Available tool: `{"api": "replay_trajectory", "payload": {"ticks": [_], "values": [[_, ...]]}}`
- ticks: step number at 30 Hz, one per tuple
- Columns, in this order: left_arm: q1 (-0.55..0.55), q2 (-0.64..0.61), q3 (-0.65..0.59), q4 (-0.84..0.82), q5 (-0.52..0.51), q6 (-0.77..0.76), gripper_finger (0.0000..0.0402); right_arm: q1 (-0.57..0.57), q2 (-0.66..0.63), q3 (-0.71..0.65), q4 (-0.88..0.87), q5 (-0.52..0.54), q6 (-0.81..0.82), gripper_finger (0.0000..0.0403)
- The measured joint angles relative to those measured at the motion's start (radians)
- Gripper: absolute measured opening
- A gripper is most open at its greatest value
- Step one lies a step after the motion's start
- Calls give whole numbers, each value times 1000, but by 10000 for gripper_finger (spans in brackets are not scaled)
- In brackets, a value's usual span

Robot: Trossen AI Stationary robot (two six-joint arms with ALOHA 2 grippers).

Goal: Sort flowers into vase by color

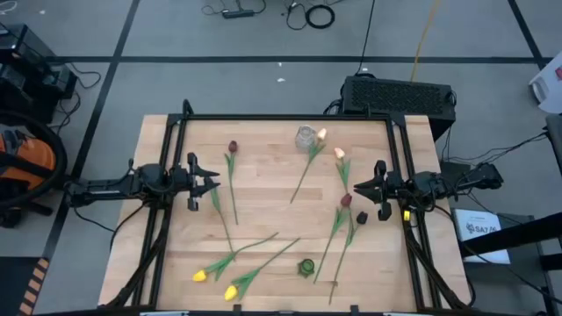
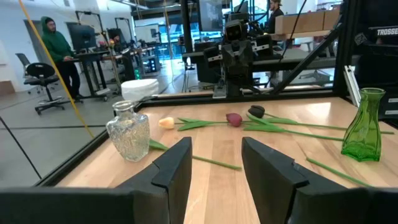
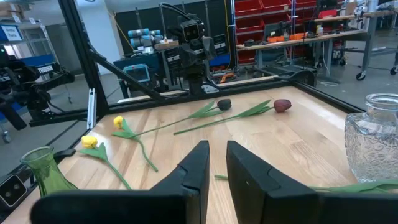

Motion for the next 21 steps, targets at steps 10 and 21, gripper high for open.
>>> {"api": "replay_trajectory", "payload": {"ticks": [10,21], "values": [[0,0,0,0,0,0,148,0,0,0,0,0,0,47],[0,0,0,0,0,0,148,0,1,0,9,76,-145,47]]}}
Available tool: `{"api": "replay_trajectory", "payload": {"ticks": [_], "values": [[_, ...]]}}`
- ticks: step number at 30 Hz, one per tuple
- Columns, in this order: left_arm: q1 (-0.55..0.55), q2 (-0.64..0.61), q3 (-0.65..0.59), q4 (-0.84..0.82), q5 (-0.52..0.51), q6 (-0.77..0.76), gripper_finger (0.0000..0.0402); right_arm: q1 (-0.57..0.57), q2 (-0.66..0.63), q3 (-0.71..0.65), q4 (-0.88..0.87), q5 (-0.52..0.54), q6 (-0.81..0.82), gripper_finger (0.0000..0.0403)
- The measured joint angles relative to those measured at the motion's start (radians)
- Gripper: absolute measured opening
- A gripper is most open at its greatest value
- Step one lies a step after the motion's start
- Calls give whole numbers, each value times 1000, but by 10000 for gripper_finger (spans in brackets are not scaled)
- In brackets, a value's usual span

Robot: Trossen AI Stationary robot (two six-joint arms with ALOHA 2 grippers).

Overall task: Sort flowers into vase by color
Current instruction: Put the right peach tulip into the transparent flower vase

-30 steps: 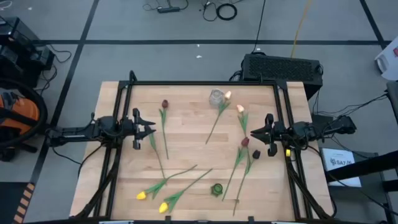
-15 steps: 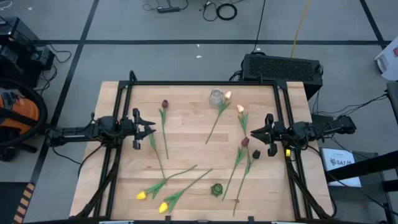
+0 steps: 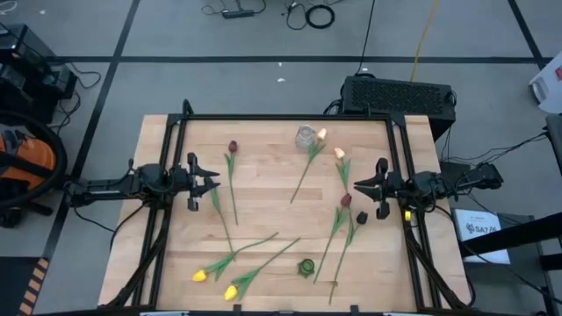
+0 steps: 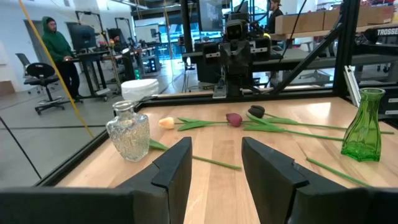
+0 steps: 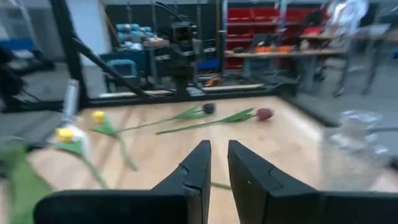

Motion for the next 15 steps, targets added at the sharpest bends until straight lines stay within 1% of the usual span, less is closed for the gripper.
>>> {"api": "replay_trajectory", "payload": {"ticks": [4,8,13,15], "values": [[0,0,0,0,0,0,148,0,0,0,-1,5,-12,47],[0,0,0,0,0,0,148,0,1,0,80,2,-10,47],[0,0,0,0,0,0,148,0,11,0,275,115,41,47],[0,0,0,-1,0,0,148,0,14,0,346,135,36,47]]}}
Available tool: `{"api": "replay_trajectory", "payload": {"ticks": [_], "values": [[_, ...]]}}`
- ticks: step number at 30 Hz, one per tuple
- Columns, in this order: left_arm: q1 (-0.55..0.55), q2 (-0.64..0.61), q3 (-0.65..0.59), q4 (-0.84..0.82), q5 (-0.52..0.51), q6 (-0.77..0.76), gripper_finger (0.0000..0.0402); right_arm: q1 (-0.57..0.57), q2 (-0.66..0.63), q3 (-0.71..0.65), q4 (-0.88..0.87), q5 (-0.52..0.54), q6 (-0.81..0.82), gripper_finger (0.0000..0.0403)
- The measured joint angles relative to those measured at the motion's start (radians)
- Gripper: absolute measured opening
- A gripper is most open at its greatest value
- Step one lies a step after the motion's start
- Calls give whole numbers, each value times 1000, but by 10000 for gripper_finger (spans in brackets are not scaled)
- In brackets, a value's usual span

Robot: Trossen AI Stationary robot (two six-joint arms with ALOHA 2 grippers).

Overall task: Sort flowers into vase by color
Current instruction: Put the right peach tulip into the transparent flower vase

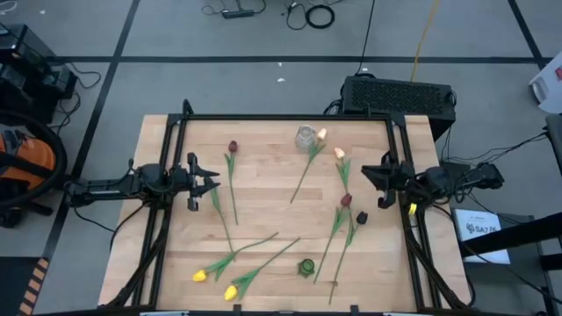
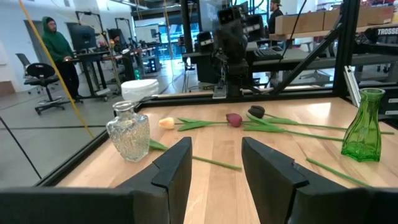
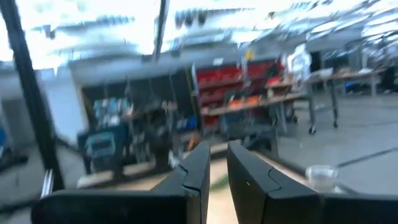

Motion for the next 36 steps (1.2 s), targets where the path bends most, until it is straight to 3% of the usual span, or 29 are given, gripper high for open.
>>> {"api": "replay_trajectory", "payload": {"ticks": [6,9,16,20,26,28,31,36], "values": [[0,0,0,0,0,0,148,0,32,0,161,32,4,47],[0,0,0,1,0,0,148,0,52,0,189,86,72,47],[0,0,0,1,0,0,148,0,67,0,220,88,171,47],[0,0,0,0,0,0,148,0,68,0,231,135,178,47],[0,0,0,1,0,0,148,0,87,6,226,262,326,37],[0,0,0,1,0,0,148,0,128,53,147,308,366,19],[0,0,0,1,0,0,148,-1,238,191,-108,357,392,4],[0,0,0,1,0,0,148,-48,541,469,-544,386,534,1]]}}
